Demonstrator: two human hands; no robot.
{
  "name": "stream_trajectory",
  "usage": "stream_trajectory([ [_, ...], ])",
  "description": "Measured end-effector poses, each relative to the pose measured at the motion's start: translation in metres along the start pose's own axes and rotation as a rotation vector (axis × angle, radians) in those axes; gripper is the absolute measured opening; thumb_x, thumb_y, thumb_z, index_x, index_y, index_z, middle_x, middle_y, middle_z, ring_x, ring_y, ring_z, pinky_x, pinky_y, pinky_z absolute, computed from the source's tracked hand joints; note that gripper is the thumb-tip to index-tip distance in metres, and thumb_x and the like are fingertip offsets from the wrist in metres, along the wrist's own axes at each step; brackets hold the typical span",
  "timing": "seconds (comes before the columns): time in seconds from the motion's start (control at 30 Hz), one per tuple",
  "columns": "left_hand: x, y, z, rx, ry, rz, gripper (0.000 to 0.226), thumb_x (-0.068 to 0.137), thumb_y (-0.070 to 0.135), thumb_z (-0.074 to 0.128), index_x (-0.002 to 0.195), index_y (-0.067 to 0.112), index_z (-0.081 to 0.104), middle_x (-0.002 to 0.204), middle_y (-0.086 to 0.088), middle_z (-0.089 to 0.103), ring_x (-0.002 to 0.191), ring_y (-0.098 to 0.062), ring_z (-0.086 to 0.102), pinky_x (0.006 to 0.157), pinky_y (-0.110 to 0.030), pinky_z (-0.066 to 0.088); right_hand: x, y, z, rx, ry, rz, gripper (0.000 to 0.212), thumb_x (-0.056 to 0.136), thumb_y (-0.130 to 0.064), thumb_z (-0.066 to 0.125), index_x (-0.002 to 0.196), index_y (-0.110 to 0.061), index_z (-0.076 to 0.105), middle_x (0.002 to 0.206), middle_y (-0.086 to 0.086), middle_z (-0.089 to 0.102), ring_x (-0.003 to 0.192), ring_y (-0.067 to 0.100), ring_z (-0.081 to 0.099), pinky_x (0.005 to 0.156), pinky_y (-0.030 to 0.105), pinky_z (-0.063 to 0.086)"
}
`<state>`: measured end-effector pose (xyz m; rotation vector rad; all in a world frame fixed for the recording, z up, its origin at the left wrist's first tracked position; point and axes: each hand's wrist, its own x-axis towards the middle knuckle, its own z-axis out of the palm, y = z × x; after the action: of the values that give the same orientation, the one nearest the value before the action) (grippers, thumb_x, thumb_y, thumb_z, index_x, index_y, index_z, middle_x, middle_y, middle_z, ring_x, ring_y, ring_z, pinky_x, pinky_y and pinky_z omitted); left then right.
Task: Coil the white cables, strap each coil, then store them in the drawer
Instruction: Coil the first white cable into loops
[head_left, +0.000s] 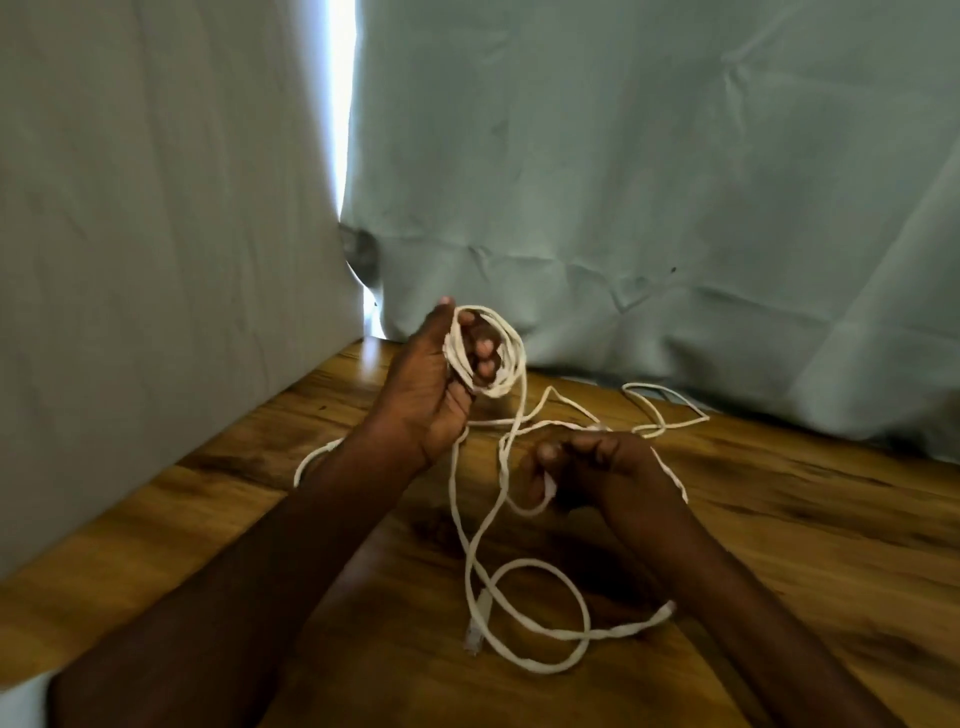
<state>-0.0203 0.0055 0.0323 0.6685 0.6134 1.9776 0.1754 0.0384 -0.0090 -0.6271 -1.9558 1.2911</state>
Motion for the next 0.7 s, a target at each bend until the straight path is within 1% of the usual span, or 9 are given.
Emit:
stream_trajectory([
  [0.1,0.005,0.018,-0.012,-0.017,0.081,0.08,0.04,0.11,0.035,0.034,0.082,0.013,0.052,0.056,-0.005,0.066,0.045,-0.013,0.06,0.045,-0.017,0.045,-0.009,-0.006,0.011,0.047,-0.262,0.052,0.021,0.1,-0.014,0.06,0.097,-0.003,0.078,0.092,0.014,0.078,0.09,0.026,0.076,0.083,0.034,0.06],
  [0.17,0.006,0.017,-0.013,0.223,0.11,0.159,0.044,0.111,0.037,0.03,0.083,0.01,0.051,0.059,-0.009,0.069,0.045,-0.017,0.063,0.045,-0.021,0.044,-0.012,-0.01,0.017,0.108,-0.314,-0.013,0.019,0.098,-0.018,0.063,0.098,-0.005,0.077,0.09,0.013,0.077,0.089,0.025,0.075,0.083,0.032,0.059],
  [0.33,0.001,-0.001,-0.002,0.58,-0.062,0.178,0.055,0.112,0.04,0.023,0.084,0.001,0.05,0.065,-0.019,0.072,0.048,-0.022,0.068,0.044,-0.021,0.047,-0.015,-0.019,0.014,0.357,-0.388,-0.059,0.02,0.091,-0.021,0.065,0.092,-0.006,0.078,0.079,0.013,0.073,0.079,0.021,0.073,0.078,0.03,0.057],
  [0.4,-0.006,-0.015,-0.002,0.709,-0.161,0.17,0.056,0.111,0.04,0.027,0.091,-0.005,0.054,0.069,-0.021,0.073,0.052,-0.023,0.069,0.048,-0.025,0.049,-0.015,-0.021,0.012,0.428,-0.377,-0.055,0.019,0.09,-0.02,0.065,0.088,-0.009,0.079,0.076,0.012,0.073,0.074,0.018,0.072,0.074,0.028,0.057],
  [0.47,-0.011,-0.028,-0.006,0.916,-0.217,0.247,0.05,0.111,0.035,0.035,0.089,-0.005,0.056,0.065,-0.006,0.073,0.053,-0.014,0.067,0.05,-0.024,0.048,-0.014,-0.022,0.008,0.474,-0.328,-0.033,0.019,0.089,-0.022,0.065,0.085,-0.009,0.078,0.073,0.011,0.07,0.069,0.017,0.068,0.068,0.029,0.056],
  [0.53,-0.014,-0.037,-0.012,1.166,-0.239,0.383,0.043,0.11,0.031,0.043,0.082,0.005,0.061,0.058,0.011,0.066,0.052,-0.005,0.062,0.055,-0.015,0.044,-0.013,-0.023,0.003,0.486,-0.248,-0.012,0.02,0.09,-0.025,0.062,0.083,-0.011,0.076,0.07,0.009,0.065,0.065,0.017,0.064,0.06,0.029,0.054],
  [0.57,-0.014,-0.04,-0.014,1.225,-0.264,0.407,0.041,0.109,0.033,0.044,0.079,0.011,0.062,0.057,0.013,0.064,0.053,-0.006,0.062,0.056,-0.015,0.044,-0.012,-0.023,-0.001,0.505,-0.21,-0.017,0.021,0.092,-0.026,0.06,0.083,-0.013,0.075,0.07,0.007,0.064,0.065,0.016,0.063,0.057,0.027,0.053],
  [0.63,-0.016,-0.043,-0.015,1.249,-0.345,0.37,0.044,0.108,0.041,0.044,0.077,0.016,0.06,0.06,0.004,0.065,0.055,-0.012,0.064,0.057,-0.024,0.048,-0.012,-0.025,-0.005,0.606,-0.142,-0.043,0.024,0.095,-0.025,0.056,0.084,-0.016,0.075,0.073,0.004,0.066,0.066,0.013,0.066,0.054,0.022,0.053],
  [0.7,-0.019,-0.045,-0.013,1.165,-0.42,0.233,0.05,0.107,0.046,0.043,0.076,0.009,0.059,0.058,-0.007,0.063,0.049,-0.021,0.061,0.051,-0.029,0.045,-0.011,-0.029,-0.006,0.713,-0.041,-0.03,0.027,0.092,-0.025,0.055,0.08,-0.019,0.078,0.078,0.001,0.071,0.069,0.011,0.07,0.056,0.019,0.055],
])
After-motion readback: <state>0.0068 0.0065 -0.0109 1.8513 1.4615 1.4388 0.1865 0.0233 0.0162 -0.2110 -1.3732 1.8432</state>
